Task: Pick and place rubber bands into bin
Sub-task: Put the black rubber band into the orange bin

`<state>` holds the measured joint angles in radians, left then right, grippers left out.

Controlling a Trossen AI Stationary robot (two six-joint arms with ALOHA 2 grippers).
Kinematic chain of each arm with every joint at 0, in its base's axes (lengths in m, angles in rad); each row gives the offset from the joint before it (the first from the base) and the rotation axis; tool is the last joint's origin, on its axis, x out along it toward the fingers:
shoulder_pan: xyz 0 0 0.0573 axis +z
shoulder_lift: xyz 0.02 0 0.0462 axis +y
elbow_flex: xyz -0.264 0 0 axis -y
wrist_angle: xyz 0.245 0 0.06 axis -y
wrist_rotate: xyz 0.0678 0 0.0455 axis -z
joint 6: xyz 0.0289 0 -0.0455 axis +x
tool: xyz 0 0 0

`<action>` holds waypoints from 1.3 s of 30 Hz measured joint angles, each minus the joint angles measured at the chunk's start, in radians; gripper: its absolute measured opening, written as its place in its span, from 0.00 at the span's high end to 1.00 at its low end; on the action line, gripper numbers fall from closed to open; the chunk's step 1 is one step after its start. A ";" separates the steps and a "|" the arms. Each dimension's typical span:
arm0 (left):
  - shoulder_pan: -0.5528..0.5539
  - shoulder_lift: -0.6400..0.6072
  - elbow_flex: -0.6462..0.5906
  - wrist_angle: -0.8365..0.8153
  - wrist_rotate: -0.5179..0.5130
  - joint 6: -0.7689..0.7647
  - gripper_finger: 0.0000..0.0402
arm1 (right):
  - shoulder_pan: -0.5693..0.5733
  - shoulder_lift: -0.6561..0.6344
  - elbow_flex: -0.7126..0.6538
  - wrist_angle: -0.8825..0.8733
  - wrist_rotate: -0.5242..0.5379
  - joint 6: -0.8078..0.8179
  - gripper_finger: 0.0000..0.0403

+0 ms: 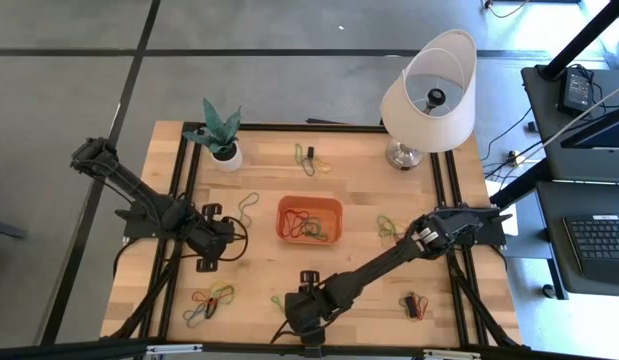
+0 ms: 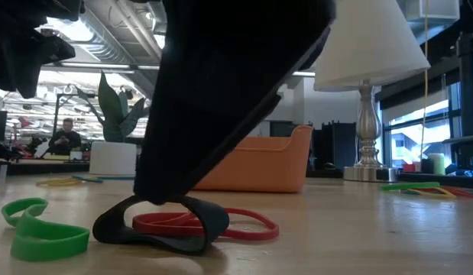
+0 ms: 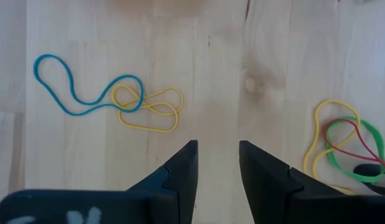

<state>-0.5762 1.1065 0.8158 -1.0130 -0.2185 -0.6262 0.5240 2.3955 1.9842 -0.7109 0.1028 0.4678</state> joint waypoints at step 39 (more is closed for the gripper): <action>0.000 0.000 0.000 0.000 -0.058 -0.014 0.72 | 0.002 -0.008 0.069 -0.070 -0.018 0.103 0.93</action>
<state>-0.5762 1.1065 0.8158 -1.0126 -0.2768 -0.6404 0.5259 2.3871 2.0531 -0.7808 0.0844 0.5712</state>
